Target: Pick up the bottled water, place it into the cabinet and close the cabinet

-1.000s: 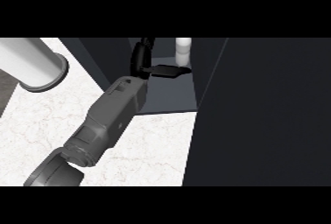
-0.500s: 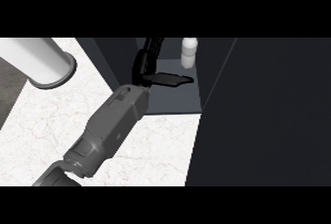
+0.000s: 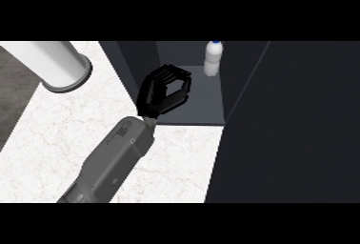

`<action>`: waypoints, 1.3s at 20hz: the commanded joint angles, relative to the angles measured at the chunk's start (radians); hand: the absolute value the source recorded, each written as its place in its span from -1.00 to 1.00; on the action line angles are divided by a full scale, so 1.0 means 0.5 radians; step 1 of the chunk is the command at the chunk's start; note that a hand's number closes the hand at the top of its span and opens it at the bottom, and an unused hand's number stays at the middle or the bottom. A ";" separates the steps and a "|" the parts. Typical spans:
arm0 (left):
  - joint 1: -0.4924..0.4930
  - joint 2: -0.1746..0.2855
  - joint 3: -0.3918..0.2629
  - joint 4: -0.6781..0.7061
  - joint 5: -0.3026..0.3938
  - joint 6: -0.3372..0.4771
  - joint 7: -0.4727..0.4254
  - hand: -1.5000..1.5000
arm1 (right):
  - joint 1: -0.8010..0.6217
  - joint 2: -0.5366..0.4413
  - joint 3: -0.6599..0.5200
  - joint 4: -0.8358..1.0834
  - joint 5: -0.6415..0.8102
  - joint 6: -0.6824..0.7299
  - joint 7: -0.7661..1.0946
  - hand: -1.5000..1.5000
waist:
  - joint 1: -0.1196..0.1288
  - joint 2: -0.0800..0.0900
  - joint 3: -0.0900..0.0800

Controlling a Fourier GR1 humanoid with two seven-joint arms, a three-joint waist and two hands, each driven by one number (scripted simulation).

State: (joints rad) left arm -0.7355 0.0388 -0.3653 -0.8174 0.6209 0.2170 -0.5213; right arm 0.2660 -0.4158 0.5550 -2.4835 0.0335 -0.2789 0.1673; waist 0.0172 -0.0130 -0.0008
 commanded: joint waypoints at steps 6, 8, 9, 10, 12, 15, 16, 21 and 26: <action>0.716 0.266 -0.179 -0.783 -0.065 0.022 0.106 1.00 | -0.193 -0.176 0.250 -0.106 0.214 0.165 0.344 1.00 | 0.027 0.002 -0.002; 0.870 0.296 -0.237 -1.078 -0.105 0.173 0.204 1.00 | -0.112 -0.240 0.183 -0.181 -0.015 0.222 0.404 1.00 | 0.021 0.002 0.002; 0.978 0.356 -0.238 -1.136 -0.110 0.087 0.141 1.00 | -0.182 -0.158 0.303 -0.147 0.085 0.199 0.424 1.00 | 0.010 0.008 0.000; 1.021 0.347 -0.237 -1.173 -0.138 0.132 0.116 1.00 | -0.298 -0.041 0.387 -0.140 0.116 0.148 0.553 1.00 | 0.008 0.012 -0.001; 1.129 0.443 -0.201 -1.331 -0.137 0.133 0.128 1.00 | -0.253 0.031 0.551 -0.168 0.155 0.107 0.566 1.00 | -0.002 0.008 -0.001; 1.432 0.603 -0.226 -1.620 -0.133 0.072 0.148 1.00 | -0.483 0.148 0.524 -0.043 0.158 0.116 0.666 1.00 | 0.014 0.012 -0.001; 1.357 0.564 -0.180 -1.624 -0.160 0.140 0.203 1.00 | -0.563 0.213 0.574 -0.028 0.164 0.137 0.764 1.00 | -0.008 0.018 -0.001; 1.575 0.703 -0.069 -1.764 -0.072 0.021 0.160 1.00 | -0.719 0.525 0.901 0.085 0.357 0.019 0.978 1.00 | -0.005 0.009 -0.004; 1.699 0.894 0.165 -1.884 0.094 -0.167 0.194 1.00 | -1.035 0.816 0.931 0.447 0.353 0.033 1.039 1.00 | 0.012 0.016 -0.002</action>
State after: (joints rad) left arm 0.0548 0.4144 -0.3561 -1.6983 0.6182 0.1856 -0.4380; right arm -0.1489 -0.1684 0.9107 -2.3493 0.1714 -0.2454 0.6403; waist 0.0187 -0.0049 -0.0020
